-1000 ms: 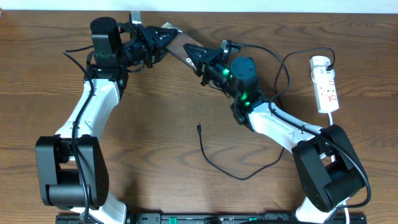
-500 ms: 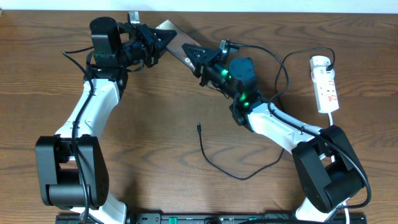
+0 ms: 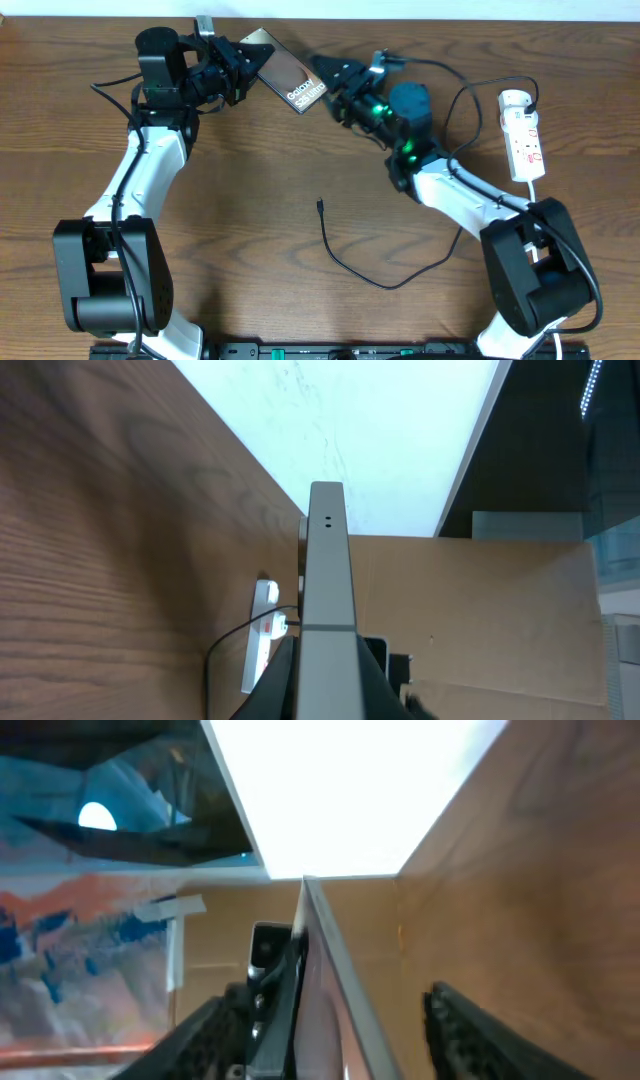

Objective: Plug charger to phone and switch on socket
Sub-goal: 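Release the phone from the right gripper and move it toward the cable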

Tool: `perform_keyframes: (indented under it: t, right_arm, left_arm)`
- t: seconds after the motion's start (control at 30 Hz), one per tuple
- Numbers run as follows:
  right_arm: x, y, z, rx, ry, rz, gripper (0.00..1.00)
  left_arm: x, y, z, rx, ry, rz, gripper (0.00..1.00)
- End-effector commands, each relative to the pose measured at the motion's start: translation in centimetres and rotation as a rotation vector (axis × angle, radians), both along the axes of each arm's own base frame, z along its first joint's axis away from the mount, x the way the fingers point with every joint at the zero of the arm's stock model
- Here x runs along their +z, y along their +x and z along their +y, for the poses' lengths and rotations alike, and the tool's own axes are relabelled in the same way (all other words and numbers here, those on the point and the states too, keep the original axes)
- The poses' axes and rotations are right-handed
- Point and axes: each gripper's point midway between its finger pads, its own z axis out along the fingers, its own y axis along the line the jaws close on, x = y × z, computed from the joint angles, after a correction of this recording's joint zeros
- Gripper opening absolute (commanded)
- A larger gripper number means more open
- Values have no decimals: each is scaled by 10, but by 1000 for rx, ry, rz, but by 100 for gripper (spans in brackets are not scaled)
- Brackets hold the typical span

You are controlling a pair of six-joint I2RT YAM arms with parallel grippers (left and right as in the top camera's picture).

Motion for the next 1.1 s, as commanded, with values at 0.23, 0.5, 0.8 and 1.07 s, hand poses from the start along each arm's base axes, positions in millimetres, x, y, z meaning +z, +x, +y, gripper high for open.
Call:
perform_keyframes:
  t: [0.23,0.5,0.8,1.07]
  right_arm:
    - [-32,15,-40,-22,-357,-156,75]
    - [-104,-19,-35,186,-691,-79,64]
    - [-153,-92,-10,458,-977,72,49]
    - [-169,-117,-6,480,-1091,132,38]
  left_arm:
    - [16,-14,-3,-97,-104,56,7]
    - [26,-33,3,-243,-87,-56,7]
    - [31,-40,16,-288,-70,-129,8]
    - [41,-53,25,-381,-22,-301,7]
